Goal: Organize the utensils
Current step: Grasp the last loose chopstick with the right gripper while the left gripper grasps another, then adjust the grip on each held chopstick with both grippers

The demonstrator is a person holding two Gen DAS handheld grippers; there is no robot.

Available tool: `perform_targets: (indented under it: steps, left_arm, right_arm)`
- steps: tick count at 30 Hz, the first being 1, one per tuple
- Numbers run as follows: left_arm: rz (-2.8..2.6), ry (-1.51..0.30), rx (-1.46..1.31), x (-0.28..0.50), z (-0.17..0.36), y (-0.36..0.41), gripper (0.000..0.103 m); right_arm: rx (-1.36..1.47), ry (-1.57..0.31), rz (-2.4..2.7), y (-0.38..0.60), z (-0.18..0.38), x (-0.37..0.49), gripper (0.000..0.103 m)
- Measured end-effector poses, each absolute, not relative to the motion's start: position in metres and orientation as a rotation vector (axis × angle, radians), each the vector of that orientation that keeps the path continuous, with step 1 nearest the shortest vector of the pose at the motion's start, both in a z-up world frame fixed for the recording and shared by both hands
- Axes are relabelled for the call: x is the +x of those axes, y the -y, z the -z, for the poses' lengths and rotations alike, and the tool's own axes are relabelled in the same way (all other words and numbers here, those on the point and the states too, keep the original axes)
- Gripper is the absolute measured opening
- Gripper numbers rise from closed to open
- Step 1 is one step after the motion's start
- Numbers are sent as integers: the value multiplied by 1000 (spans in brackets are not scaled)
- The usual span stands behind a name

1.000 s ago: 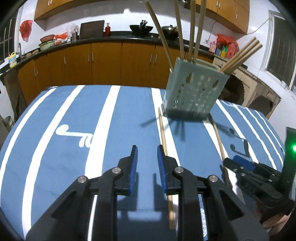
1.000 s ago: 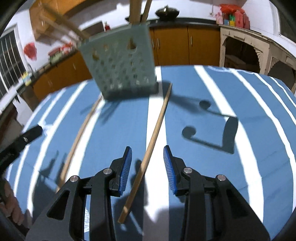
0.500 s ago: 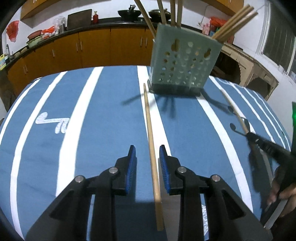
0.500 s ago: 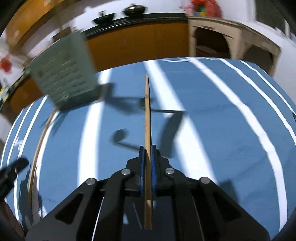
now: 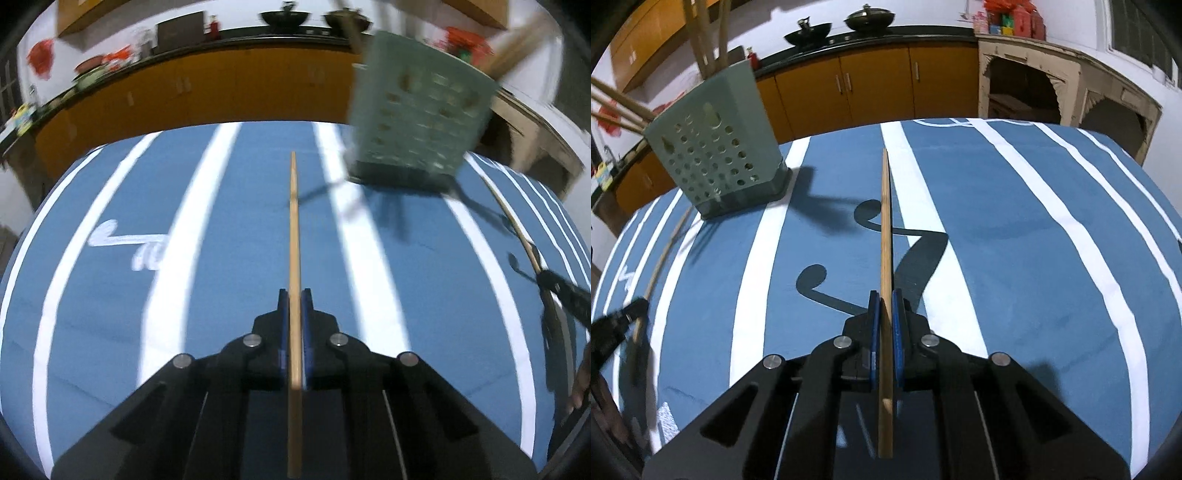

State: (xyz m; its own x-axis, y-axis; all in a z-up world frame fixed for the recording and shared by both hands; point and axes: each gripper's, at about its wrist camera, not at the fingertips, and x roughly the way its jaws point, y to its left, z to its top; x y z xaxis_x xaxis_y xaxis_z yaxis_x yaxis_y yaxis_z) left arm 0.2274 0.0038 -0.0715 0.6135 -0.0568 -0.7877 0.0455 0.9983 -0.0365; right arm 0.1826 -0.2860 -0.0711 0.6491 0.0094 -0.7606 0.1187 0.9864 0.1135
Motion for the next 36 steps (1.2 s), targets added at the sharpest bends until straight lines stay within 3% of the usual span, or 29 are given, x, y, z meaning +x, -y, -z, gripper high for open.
perform_targets:
  steps: [10,36]
  left_arm:
    - [61,-898,-9,228,72,-14,15]
    - [59,-898,-28,229,72,-15,16]
  right_arm:
    - [138,-857,69,283,72,183,8]
    - [134,-858,70,283,72,183,8]
